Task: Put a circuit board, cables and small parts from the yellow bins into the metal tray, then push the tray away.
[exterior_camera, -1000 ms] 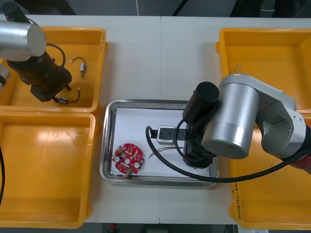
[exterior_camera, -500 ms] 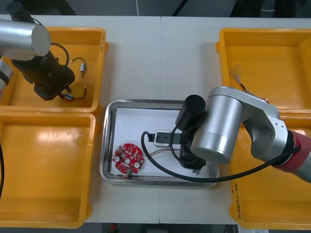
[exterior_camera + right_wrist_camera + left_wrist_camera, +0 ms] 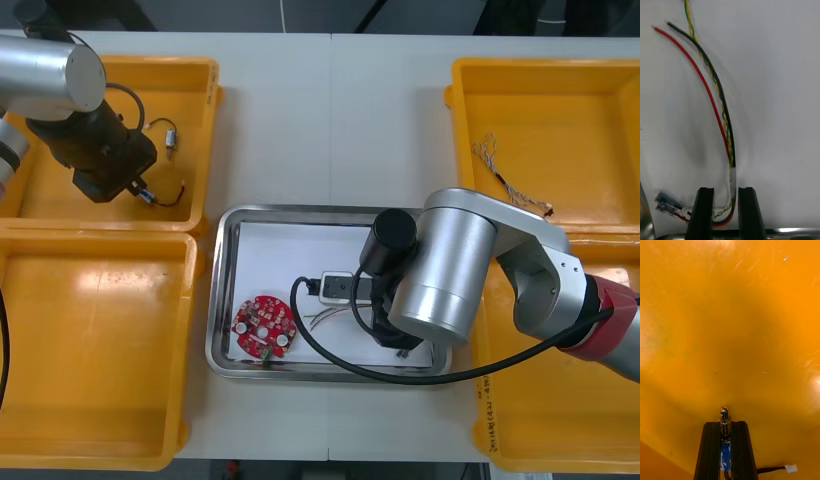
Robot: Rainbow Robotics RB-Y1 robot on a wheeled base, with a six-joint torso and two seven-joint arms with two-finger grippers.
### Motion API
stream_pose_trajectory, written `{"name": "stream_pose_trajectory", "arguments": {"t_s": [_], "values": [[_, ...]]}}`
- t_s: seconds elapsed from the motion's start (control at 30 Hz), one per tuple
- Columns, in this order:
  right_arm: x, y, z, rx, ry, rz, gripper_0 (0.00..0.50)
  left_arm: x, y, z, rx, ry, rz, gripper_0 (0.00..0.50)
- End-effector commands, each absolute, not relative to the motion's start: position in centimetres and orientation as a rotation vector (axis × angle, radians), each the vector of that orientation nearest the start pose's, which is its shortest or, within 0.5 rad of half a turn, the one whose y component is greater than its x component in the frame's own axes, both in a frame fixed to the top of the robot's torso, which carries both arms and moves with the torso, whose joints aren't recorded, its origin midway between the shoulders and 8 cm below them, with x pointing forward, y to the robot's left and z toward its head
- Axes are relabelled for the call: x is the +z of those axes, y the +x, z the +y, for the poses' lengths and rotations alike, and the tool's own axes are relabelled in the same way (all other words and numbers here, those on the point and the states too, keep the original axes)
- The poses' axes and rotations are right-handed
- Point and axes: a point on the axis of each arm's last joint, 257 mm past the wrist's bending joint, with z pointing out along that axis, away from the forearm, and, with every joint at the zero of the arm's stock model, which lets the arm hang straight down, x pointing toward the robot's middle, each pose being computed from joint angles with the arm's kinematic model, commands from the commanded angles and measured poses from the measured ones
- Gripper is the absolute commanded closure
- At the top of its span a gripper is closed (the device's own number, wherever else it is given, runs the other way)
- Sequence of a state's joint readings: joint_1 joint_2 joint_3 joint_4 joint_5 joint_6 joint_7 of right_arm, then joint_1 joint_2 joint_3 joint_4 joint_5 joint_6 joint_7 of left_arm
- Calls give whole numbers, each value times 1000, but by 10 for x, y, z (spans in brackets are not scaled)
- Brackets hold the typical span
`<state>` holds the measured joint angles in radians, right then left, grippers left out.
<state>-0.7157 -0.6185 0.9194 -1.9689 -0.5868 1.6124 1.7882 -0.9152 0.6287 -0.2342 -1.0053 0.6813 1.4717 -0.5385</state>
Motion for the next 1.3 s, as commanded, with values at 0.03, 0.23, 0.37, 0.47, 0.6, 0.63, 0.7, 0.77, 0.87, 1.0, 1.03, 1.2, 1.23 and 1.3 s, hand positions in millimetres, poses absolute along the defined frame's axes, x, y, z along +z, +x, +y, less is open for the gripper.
{"name": "stream_pose_trajectory", "arguments": {"t_s": [0.03, 0.23, 0.37, 0.47, 0.6, 0.63, 0.7, 0.77, 0.87, 1.0, 1.03, 1.2, 1.23, 1.3], "values": [[-290, 392, -83, -329, -1808, 2121, 0, -186, 586, 302, -293, -1141, 2500, 500], [-289, 393, -84, -334, -1790, 2130, 0, -161, 579, 306, -265, -1095, 2506, 500], [-282, 395, -84, -330, -1770, 2129, 0, -144, 572, 307, -257, -1066, 2511, 500], [-274, 398, -82, -326, -1750, 2122, 0, -132, 568, 309, -246, -1048, 2510, 499], [-261, 399, -84, -328, -1730, 2131, 0, -120, 563, 312, -239, -1033, 2511, 500], [-255, 398, -86, -335, -1725, 2139, 0, -113, 561, 313, -239, -1026, 2505, 500], [-246, 395, -88, -340, -1720, 2146, 0, -104, 560, 315, -244, -1013, 2495, 500], [-236, 392, -90, -347, -1722, 2148, 0, -94, 557, 316, -238, -997, 2484, 500], [-222, 390, -94, -357, -1722, 2153, 0, -83, 554, 318, -226, -978, 2469, 500], [-193, 389, -102, -370, -1676, 2156, 0, -63, 547, 322, -226, -957, 2450, 498], [-183, 390, -99, -360, -1660, 2132, 0, -61, 546, 323, -222, -956, 2449, 500], [-146, 394, -88, -317, -1612, 2048, 0, -59, 545, 325, -215, -956, 2442, 492], [-142, 395, -88, -307, -1606, 2043, 0, -59, 545, 325, -212, -956, 2442, 452], [-128, 396, -90, -266, -1577, 2037, 0, -61, 545, 327, -211, -973, 2442, 102]]}}
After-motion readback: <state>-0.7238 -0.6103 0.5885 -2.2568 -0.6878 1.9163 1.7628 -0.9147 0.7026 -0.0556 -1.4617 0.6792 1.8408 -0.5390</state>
